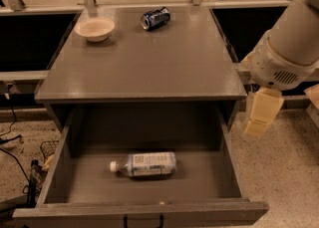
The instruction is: Pick blue plastic bottle from top drawer and place on counter
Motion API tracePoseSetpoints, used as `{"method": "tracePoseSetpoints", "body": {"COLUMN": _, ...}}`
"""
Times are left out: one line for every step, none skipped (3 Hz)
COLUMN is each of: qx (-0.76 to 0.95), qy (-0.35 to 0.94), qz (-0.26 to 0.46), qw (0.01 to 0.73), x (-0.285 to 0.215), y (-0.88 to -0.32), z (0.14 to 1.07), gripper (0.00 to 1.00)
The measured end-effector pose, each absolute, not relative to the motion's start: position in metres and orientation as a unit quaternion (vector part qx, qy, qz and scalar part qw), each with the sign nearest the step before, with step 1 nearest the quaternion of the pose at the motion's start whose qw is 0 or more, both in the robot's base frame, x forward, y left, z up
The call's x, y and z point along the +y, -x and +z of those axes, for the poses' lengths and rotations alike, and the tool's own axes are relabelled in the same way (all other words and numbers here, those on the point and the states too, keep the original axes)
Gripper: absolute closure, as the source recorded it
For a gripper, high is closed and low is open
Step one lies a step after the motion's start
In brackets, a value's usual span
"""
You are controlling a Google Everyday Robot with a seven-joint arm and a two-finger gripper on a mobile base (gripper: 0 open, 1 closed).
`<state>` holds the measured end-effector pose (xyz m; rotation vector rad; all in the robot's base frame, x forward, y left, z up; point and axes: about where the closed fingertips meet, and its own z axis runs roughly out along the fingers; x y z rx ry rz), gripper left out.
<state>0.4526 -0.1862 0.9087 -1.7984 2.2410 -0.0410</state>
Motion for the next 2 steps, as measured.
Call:
{"method": "tracePoseSetpoints", "body": {"qx": 0.769, "qy": 0.628, "qz": 0.006, "qw": 0.117, "x": -0.178, "y": -0.46, "z": 0.881, "gripper": 0.0}}
{"method": "tracePoseSetpoints", "body": {"qx": 0.766, "qy": 0.634, "qz": 0.017, "qw": 0.102, "x": -0.173, "y": -0.464, "z": 0.861, "gripper": 0.0}}
